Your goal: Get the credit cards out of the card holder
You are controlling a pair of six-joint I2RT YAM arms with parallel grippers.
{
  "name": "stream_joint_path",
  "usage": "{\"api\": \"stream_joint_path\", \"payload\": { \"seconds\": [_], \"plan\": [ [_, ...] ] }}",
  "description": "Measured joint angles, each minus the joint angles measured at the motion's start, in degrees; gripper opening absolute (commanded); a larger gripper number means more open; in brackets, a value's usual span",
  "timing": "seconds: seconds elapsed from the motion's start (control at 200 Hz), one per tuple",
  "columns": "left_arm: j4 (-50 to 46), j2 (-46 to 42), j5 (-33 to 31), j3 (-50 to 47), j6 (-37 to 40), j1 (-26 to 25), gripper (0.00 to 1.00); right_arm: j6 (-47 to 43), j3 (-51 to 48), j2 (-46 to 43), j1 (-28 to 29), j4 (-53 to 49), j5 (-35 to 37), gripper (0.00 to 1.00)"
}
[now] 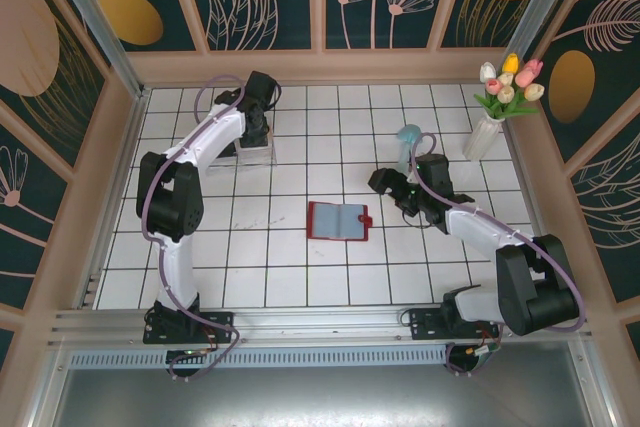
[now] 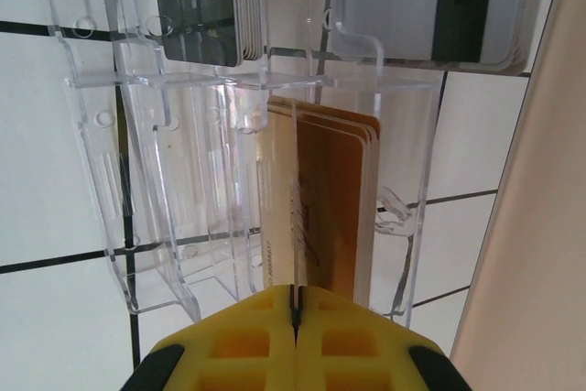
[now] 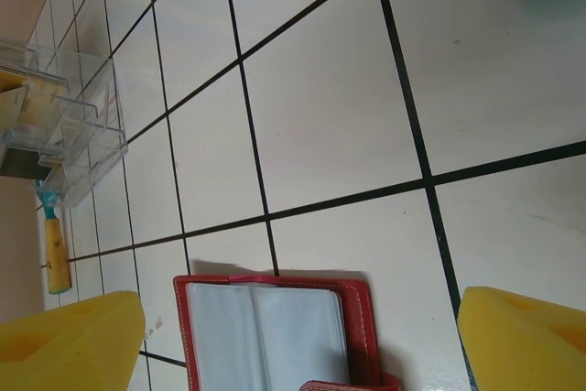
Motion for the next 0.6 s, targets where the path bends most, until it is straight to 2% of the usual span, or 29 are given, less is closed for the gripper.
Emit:
{"api": "stream_joint_path", "payload": {
  "seconds": [0.295,0.52,0.601],
  "plan": [
    [-1.3,3.9,0.7,3.5,1.2,0.0,0.07,0.0,0.0,0.0,0.0,0.0,-0.1,0.9],
    [-1.7,4.1,0.5,4.0,2.0,0.0,0.21,0.0,-0.3,0.0,-0.1,0.0,-0.1,0.9],
    [-1.7,4.1,0.2,4.3,2.1,0.0,0.23,0.0,-0.3,0.0,-0.1,0.0,-0.1,0.9]
  ]
}}
